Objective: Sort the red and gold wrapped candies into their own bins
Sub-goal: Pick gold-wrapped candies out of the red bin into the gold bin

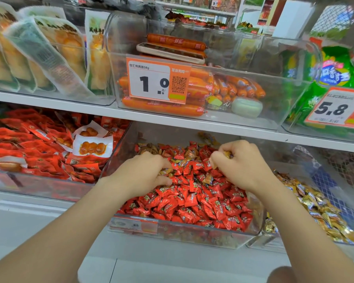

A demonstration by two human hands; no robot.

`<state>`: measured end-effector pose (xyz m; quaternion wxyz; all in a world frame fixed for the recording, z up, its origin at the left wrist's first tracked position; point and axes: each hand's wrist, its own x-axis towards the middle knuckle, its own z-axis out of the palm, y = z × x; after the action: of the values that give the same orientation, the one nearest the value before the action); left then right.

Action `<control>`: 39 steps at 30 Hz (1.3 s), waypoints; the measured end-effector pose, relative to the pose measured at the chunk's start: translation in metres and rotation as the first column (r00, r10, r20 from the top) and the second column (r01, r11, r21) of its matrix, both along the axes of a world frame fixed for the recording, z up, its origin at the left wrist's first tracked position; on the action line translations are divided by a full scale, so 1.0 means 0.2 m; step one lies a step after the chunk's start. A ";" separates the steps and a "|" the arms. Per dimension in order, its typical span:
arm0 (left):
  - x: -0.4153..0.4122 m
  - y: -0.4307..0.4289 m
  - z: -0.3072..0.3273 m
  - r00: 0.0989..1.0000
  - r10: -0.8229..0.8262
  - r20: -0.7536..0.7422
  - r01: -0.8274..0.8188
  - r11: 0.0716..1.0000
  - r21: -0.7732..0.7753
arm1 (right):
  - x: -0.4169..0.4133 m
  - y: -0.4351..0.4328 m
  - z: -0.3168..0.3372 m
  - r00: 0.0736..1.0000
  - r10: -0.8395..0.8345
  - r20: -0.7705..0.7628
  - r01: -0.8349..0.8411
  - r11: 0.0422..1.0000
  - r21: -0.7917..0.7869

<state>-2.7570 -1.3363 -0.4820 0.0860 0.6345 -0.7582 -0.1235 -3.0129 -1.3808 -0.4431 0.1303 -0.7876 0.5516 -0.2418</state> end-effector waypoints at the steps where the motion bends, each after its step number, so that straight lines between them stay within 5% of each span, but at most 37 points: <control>1: -0.01 0.00 0.00 0.999 0.003 0.052 -0.004 1.000 0.026 | -0.01 0.00 0.00 0.999 -0.029 0.018 0.030 0.999 -0.027; 6: -0.05 -0.01 0.00 0.994 -0.008 0.113 0.010 1.000 -0.009 | -0.02 0.00 -0.02 0.998 -0.057 0.040 0.059 0.997 -0.054; 15: -0.04 0.06 0.03 0.980 -0.012 -0.197 -0.007 0.995 -0.096 | -0.01 0.01 -0.04 0.992 0.119 -0.031 -0.118 0.992 0.039; 21: -0.06 0.08 0.00 0.997 0.038 0.060 -0.034 0.996 -0.077 | 0.02 0.02 -0.03 0.995 0.104 0.000 -0.104 0.994 0.025; 31: -0.10 0.03 0.00 0.982 -0.008 0.187 0.009 1.000 -0.003 | -0.03 0.00 -0.08 0.955 0.226 -0.194 -0.219 0.974 0.057; 35: -0.08 0.04 -0.02 0.997 -0.011 0.080 0.013 1.000 -0.026 | 0.00 0.04 -0.10 0.898 0.230 -0.374 -0.195 0.972 0.130; 39: -0.02 0.05 0.00 0.994 -0.012 -0.112 0.010 1.000 -0.015 | 0.02 0.03 -0.09 0.934 0.217 -0.285 -0.169 0.969 0.182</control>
<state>-2.7616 -1.3268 -0.4817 0.1322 0.6217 -0.7565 -0.1541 -3.0082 -1.3747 -0.4613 0.1277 -0.8533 0.5019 -0.0609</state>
